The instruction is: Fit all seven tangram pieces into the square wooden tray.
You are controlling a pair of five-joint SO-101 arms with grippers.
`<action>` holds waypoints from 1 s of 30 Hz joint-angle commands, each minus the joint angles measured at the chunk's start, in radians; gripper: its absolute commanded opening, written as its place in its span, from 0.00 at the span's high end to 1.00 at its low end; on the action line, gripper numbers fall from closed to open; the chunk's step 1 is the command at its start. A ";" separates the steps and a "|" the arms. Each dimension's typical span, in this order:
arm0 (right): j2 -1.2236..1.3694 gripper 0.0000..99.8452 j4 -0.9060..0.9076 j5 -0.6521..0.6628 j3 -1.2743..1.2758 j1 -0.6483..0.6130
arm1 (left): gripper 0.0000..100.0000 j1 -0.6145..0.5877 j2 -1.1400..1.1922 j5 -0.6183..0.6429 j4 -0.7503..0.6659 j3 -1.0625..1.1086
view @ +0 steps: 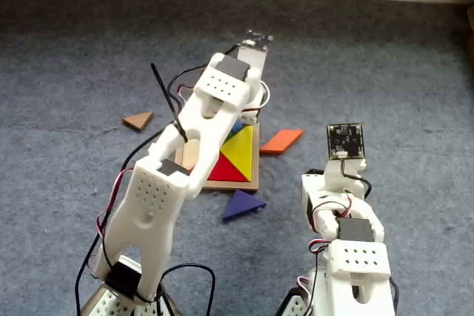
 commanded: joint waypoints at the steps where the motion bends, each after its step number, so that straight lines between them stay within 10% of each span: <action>1: -0.016 0.99 -0.028 0.012 -0.004 -0.015 | 0.90 -0.008 -0.015 -0.021 0.044 -0.038; 14: -0.016 0.99 -0.028 0.012 -0.004 -0.015 | 0.90 -0.054 -0.015 -0.015 0.302 -0.380; 30: -0.016 0.99 -0.028 0.012 -0.004 -0.010 | 0.99 -0.056 -0.231 -0.051 0.308 -0.189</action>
